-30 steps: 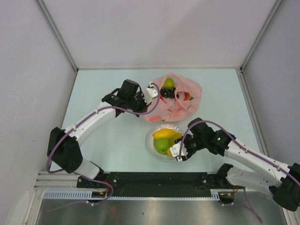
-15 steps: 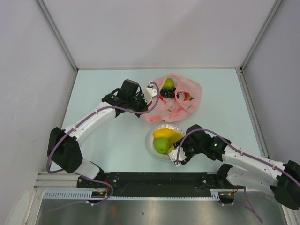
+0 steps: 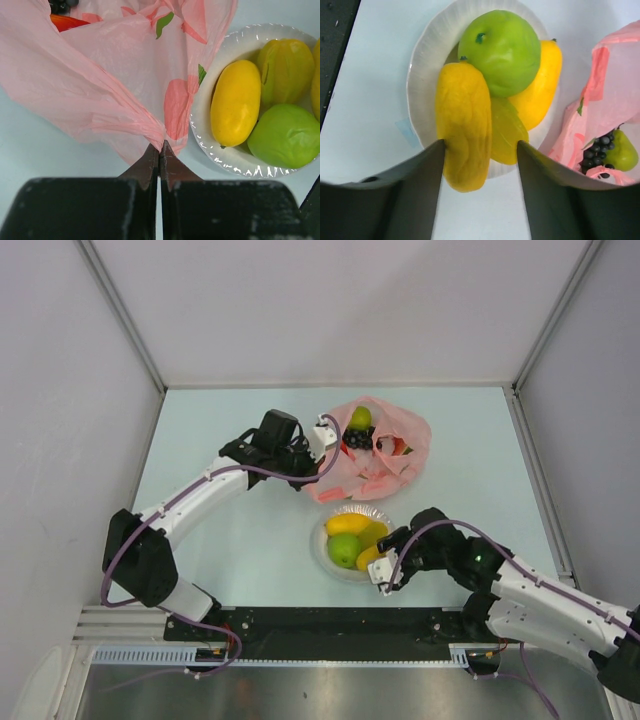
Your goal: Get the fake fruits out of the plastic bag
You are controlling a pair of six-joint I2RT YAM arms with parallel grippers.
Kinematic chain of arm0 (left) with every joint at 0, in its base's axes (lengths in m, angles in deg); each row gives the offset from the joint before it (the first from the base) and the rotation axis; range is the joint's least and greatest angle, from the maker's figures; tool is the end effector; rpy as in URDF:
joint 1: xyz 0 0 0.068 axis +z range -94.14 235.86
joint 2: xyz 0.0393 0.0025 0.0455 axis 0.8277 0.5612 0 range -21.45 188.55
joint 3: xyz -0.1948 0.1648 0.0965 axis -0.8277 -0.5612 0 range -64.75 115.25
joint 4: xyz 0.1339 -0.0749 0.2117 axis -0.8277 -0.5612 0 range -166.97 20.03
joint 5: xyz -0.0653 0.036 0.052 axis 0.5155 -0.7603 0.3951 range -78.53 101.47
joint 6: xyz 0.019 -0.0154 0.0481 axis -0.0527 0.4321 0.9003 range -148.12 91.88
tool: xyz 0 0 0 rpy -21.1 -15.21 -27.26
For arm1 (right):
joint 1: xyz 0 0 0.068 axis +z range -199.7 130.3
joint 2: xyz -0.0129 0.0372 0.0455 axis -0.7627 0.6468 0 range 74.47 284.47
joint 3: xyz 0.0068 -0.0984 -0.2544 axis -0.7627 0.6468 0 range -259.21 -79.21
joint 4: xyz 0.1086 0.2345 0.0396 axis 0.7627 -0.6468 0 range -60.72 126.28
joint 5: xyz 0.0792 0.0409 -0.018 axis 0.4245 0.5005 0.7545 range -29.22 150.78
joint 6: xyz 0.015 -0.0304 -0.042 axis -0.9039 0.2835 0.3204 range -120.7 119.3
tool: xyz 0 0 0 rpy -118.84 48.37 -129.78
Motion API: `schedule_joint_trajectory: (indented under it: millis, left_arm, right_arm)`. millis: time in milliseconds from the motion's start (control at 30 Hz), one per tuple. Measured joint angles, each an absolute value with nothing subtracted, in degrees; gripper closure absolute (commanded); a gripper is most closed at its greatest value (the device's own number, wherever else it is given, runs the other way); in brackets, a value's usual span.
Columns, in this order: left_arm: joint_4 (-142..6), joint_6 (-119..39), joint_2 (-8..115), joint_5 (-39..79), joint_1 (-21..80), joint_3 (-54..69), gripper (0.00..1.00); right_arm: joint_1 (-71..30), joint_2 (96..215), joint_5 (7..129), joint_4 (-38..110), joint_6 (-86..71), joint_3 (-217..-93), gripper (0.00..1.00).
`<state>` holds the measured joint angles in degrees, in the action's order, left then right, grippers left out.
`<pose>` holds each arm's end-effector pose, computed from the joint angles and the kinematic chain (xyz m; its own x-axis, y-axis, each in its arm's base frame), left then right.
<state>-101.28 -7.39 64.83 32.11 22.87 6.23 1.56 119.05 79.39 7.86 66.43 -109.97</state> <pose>0.2689 -0.1894 0.2921 -0.3177 0.6012 -0.7332 0.8823 0.4707 0.0037 0.0937 0.1350 0.2261 0.6539 -0.5803 -0.4854 -0.7323 -0.3243 -0.5988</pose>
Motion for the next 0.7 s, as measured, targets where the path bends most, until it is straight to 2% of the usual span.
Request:
schedule_joint_trajectory:
  millis: [67, 167, 500, 600, 700]
  left_arm:
    - [-101.2, -7.6, 64.9, 32.4, 22.9, 6.2, 1.0]
    - [-101.1, -7.7, 65.4, 32.7, 22.9, 6.2, 1.0]
    - [-101.0, -8.7, 66.1, 33.3, 22.9, 6.2, 1.0]
    - [-101.0, -9.1, 66.1, 34.2, 22.9, 6.3, 1.0]
    - [-101.0, -9.9, 66.1, 34.9, 22.9, 6.3, 1.0]
  right_arm:
    - [1.6, 119.9, 79.7, 7.9, 65.4, -110.0, 0.54]
    - [1.2, 122.5, 80.5, 7.9, 64.2, -110.0, 0.55]
    - [-2.2, 121.5, 79.5, 6.6, 63.7, -110.3, 0.49]
    - [-6.2, 118.6, 79.6, 5.3, 63.7, -113.3, 0.56]
    - [-9.4, 118.3, 79.3, 8.5, 60.2, -117.9, 0.58]
